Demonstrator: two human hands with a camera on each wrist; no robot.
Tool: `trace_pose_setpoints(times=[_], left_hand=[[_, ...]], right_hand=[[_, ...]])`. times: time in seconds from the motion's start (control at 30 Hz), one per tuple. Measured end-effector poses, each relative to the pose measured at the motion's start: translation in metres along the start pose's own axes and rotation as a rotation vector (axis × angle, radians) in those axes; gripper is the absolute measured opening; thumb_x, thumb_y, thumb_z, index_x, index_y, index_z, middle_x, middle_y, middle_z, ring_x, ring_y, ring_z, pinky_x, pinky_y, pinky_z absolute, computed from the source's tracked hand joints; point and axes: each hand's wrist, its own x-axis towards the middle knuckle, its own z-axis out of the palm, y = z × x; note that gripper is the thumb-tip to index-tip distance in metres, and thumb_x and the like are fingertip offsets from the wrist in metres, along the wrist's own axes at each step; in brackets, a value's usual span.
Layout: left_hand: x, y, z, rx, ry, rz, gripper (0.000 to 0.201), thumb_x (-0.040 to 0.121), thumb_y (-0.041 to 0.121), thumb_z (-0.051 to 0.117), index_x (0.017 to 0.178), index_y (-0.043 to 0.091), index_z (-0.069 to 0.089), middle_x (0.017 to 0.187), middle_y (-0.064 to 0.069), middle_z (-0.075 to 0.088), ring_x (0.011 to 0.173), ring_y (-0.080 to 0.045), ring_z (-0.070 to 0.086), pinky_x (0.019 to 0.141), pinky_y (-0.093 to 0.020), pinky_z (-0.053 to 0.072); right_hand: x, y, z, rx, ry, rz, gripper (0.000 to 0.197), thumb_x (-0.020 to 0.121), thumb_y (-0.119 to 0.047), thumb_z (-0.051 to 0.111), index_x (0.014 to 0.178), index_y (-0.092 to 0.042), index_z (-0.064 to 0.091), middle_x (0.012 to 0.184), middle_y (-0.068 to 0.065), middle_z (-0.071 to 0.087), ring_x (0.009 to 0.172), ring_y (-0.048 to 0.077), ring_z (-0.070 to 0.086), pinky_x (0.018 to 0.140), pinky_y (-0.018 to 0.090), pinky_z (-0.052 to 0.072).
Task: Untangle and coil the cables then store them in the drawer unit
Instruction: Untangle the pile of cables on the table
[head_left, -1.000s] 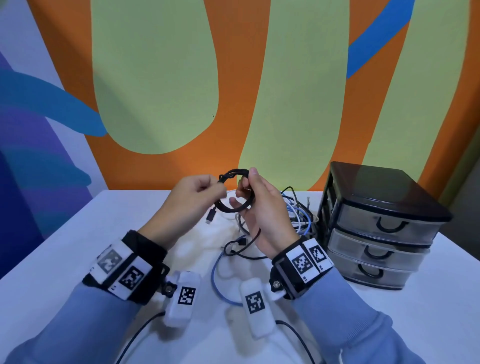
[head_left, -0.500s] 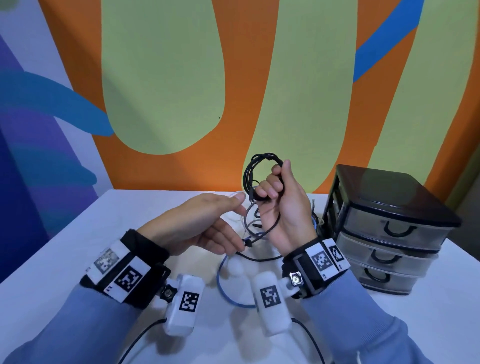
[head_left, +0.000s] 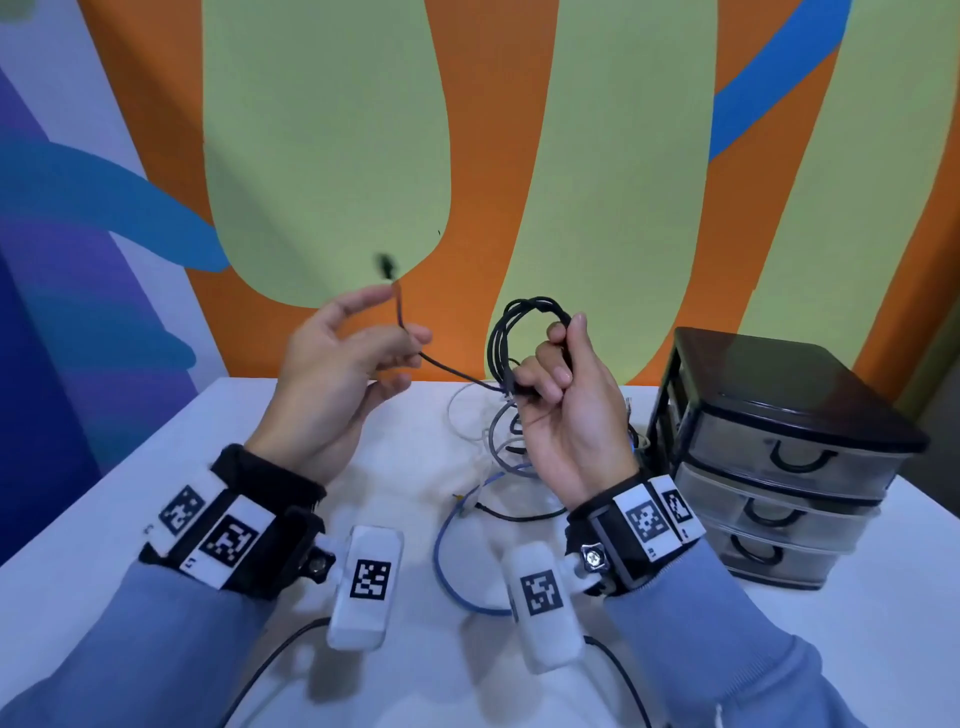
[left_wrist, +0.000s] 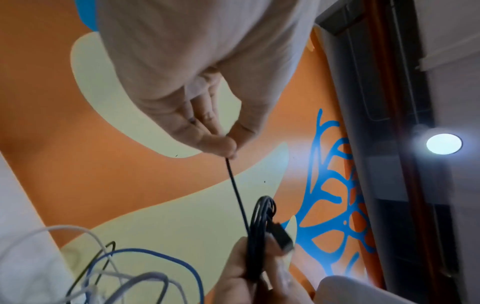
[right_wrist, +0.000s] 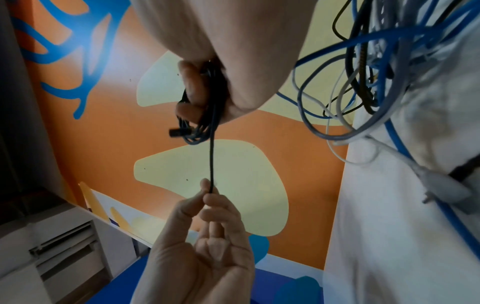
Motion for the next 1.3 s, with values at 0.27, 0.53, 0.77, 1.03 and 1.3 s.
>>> trace_pose_setpoints(times=[0.27,0.53,0.77,1.03,1.3], left_hand=[[0.015,-0.012,-0.01,-0.224,-0.026,-0.06,0.021,0.102,0.003,0.064,0.12,-0.007,0.068,0.098,-0.012,0.079,0.075,-0.008,0.068,0.074,-0.012,0.059],[-0.003,-0.008,0.0,0.123,-0.25,0.11,0.023,0.084,0.031,0.077,0.101,0.016,0.082,0.099,-0.005,0.079,0.091,-0.018,0.062,0.084,-0.031,0.046],[-0.008,-0.012,-0.006,0.36,-0.517,0.031,0.02,0.086,0.021,0.079,0.1,0.008,0.084,0.104,-0.018,0.079,0.094,-0.03,0.076,0.092,-0.04,0.06],[-0.005,-0.016,0.003,0.082,-0.312,0.121,0.048,0.085,0.007,0.079,0.132,0.013,0.072,0.081,-0.014,0.073,0.074,-0.023,0.065,0.083,-0.034,0.06],[-0.007,-0.02,0.007,0.3,-0.278,0.106,0.036,0.073,0.014,0.09,0.108,0.016,0.082,0.088,-0.018,0.073,0.08,-0.021,0.069,0.096,-0.036,0.051]], right_hand=[[-0.002,0.001,-0.002,-0.155,-0.055,0.106,0.033,0.11,-0.033,0.047,0.085,-0.013,0.054,0.059,-0.006,0.019,0.049,0.011,0.012,0.041,0.02,0.021],[-0.006,0.011,-0.005,-0.672,-0.157,0.044,0.029,0.108,-0.025,0.055,0.084,-0.013,0.063,0.057,-0.007,0.024,0.047,0.01,0.017,0.042,0.02,0.02],[-0.006,0.011,-0.009,-0.917,-0.186,-0.017,0.006,0.106,-0.018,0.057,0.109,-0.019,0.052,0.056,-0.008,0.049,0.045,0.012,0.026,0.044,0.026,0.022],[-0.011,0.022,-0.006,-0.394,-0.104,0.287,0.045,0.102,-0.049,0.059,0.117,-0.008,0.07,0.096,0.011,0.072,0.099,0.026,0.067,0.107,0.045,0.05],[-0.01,0.031,-0.003,-0.209,0.015,0.179,0.04,0.101,-0.04,0.064,0.069,-0.017,0.055,0.064,0.001,0.034,0.06,0.015,0.04,0.076,0.031,0.048]])
